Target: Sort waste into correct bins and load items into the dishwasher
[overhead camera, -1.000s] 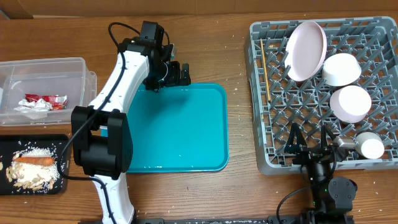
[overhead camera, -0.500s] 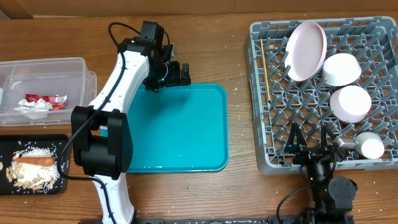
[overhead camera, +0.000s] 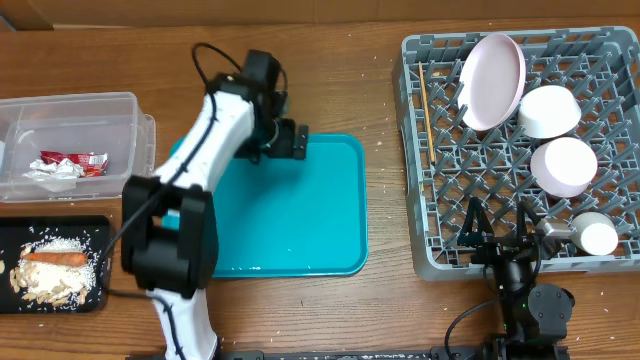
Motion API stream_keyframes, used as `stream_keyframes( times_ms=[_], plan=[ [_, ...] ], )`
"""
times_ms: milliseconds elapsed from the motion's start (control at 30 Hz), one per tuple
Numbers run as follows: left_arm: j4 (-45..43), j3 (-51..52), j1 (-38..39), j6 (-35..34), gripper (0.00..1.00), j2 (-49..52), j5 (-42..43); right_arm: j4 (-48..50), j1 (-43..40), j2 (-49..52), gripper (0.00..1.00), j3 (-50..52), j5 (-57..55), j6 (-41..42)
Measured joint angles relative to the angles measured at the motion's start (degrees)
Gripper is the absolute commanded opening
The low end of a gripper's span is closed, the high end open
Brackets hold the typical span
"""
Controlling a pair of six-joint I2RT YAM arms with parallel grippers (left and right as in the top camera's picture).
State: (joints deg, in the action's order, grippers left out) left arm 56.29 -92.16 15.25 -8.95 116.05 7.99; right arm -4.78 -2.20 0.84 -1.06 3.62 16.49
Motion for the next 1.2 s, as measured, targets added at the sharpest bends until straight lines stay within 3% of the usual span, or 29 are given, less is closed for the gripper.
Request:
stream_keyframes(
  times_ms=[67,333,533,700,1200],
  plan=[
    [-2.1,4.4,1.4,1.4,1.0,-4.5,-0.3,-0.1,0.0,0.0,1.0,0.0,0.0,0.0],
    [-22.6,37.3,1.9,4.2,1.0,-39.5,-2.9,0.0,0.0,-0.2,1.0,0.0,0.0,0.0],
    [-38.4,57.5,1.9,4.7,1.0,-54.6,-2.9,0.0,0.0,-0.2,1.0,0.0,0.0,0.0],
    [-46.5,64.6,1.9,4.4,1.0,-59.2,-2.9,0.0,0.0,-0.2,1.0,0.0,0.0,0.0],
    [-51.0,79.3,0.0,2.5,1.0,-83.2,-4.2,0.0,0.0,-0.2,1.0,0.0,0.0,0.0]
  ],
)
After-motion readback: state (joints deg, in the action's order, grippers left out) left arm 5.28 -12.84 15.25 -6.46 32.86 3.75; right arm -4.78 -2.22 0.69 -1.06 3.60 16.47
